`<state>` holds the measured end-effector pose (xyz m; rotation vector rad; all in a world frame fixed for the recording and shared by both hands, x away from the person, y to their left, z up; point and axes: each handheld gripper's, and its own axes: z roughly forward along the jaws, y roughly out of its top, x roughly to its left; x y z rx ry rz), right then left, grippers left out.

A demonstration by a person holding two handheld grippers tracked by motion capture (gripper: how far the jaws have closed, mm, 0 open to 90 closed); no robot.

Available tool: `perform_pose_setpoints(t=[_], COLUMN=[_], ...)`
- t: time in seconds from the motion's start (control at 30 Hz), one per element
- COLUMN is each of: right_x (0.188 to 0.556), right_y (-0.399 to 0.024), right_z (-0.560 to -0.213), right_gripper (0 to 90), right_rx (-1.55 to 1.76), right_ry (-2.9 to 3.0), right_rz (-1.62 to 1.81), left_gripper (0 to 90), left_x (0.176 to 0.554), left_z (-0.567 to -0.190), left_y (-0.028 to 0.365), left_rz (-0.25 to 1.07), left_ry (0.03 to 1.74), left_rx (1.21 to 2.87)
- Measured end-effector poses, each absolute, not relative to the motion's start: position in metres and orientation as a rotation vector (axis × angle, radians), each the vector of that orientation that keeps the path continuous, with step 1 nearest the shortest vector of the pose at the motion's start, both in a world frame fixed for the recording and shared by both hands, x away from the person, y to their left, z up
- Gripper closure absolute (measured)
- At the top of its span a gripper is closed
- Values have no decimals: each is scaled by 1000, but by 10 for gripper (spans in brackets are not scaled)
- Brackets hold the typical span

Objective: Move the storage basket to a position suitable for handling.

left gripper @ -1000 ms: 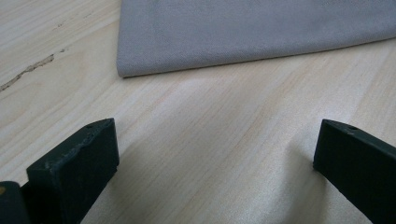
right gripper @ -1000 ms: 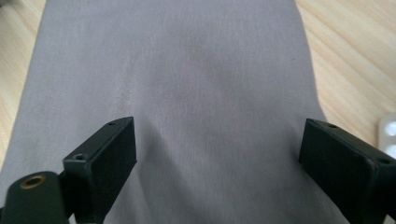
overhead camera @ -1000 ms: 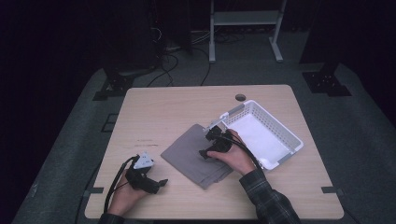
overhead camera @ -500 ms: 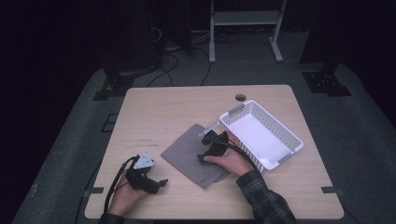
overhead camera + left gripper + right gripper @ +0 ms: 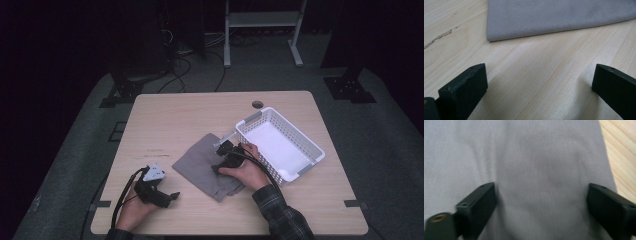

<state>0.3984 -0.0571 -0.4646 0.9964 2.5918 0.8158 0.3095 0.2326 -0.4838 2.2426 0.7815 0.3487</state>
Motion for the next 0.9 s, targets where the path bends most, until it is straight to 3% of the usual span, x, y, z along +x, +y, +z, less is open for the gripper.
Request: perform_pose_setpoints(t=[0.07,0.23,0.53,0.7,0.9], right_x=[396,391,390,391,391], right_y=[-57,-55,-55,-55,-53], right_z=[-464,-460,-459,-457,-455], right_gripper=[157,365,488,620,655], right_rx=[998,949,967,965,976], right_ry=[2581,2603,2596,2586,2595], right_rz=[828,842,842,836,819], left_gripper=[0,0,0,0,0], left_x=[310,310,310,310,310], left_z=[-484,-484,-484,-484,-484], left_y=[232,232,232,231,231], left_rz=[348,347,347,345,345], left_ry=[780,780,780,778,778], left_rx=[2244,2242,2243,2243,2244])
